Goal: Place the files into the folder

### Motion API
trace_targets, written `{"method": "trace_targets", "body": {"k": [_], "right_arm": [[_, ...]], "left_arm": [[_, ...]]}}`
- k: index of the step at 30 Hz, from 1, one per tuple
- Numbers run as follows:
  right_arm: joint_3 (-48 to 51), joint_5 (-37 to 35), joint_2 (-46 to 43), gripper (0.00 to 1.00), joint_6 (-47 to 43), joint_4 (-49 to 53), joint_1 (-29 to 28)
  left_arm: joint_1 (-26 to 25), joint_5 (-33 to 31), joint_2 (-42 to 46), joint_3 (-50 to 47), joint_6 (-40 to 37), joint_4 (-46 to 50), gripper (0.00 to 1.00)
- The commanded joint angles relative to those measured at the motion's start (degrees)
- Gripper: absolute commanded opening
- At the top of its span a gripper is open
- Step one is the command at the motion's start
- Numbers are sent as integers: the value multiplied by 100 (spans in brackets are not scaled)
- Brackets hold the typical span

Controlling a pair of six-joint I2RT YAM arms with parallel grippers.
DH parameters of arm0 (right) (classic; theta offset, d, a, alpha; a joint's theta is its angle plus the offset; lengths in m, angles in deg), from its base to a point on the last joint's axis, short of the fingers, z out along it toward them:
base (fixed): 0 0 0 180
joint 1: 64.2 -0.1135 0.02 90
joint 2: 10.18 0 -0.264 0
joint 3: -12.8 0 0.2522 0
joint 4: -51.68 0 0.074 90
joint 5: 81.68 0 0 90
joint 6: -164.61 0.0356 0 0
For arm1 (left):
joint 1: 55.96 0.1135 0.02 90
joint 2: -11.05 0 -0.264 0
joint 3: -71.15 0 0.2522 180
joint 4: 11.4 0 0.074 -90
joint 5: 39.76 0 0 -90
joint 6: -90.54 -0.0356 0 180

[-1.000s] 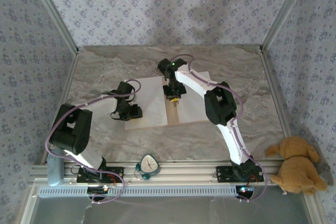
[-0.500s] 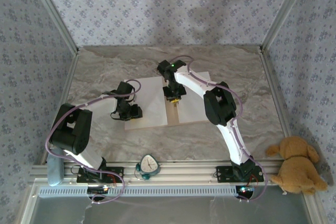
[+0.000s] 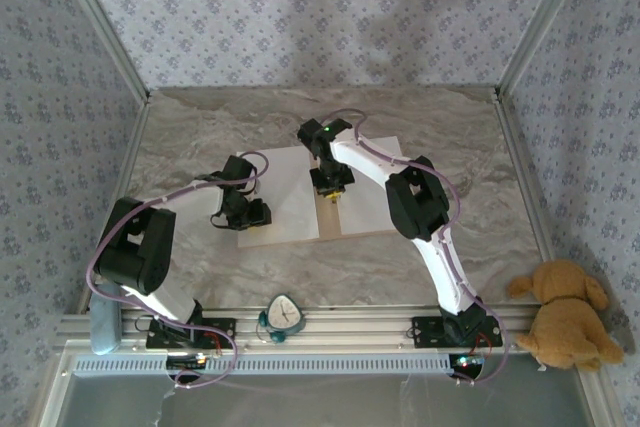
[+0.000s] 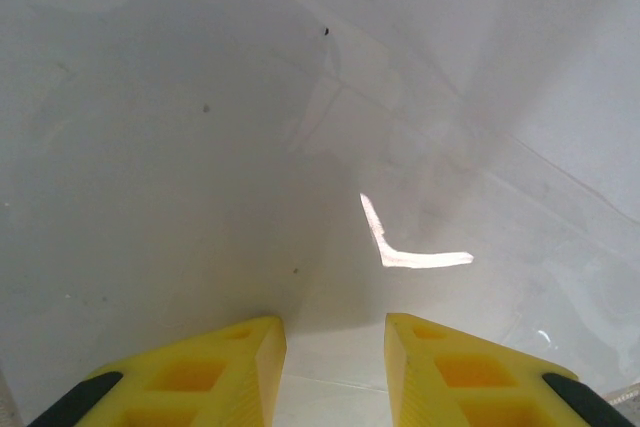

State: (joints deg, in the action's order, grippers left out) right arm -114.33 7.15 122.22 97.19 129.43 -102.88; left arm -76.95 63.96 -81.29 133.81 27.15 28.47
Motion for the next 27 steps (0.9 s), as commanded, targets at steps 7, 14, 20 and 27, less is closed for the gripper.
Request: {"method": "trace_targets", "body": {"k": [7, 14, 20, 27], "right_arm": [[501, -211, 190, 11, 52, 101, -44], [618, -319, 162, 10, 95, 96, -55], [649, -294, 17, 10, 106, 11, -54], [419, -245, -22, 9, 59, 108, -18]], "left_arm": [[35, -129, -14, -241, 37, 292, 35], [34, -119, 31, -259, 47, 296, 35], [34, -126, 65, -259, 55, 309, 35], [35, -128, 50, -257, 64, 309, 35]]}}
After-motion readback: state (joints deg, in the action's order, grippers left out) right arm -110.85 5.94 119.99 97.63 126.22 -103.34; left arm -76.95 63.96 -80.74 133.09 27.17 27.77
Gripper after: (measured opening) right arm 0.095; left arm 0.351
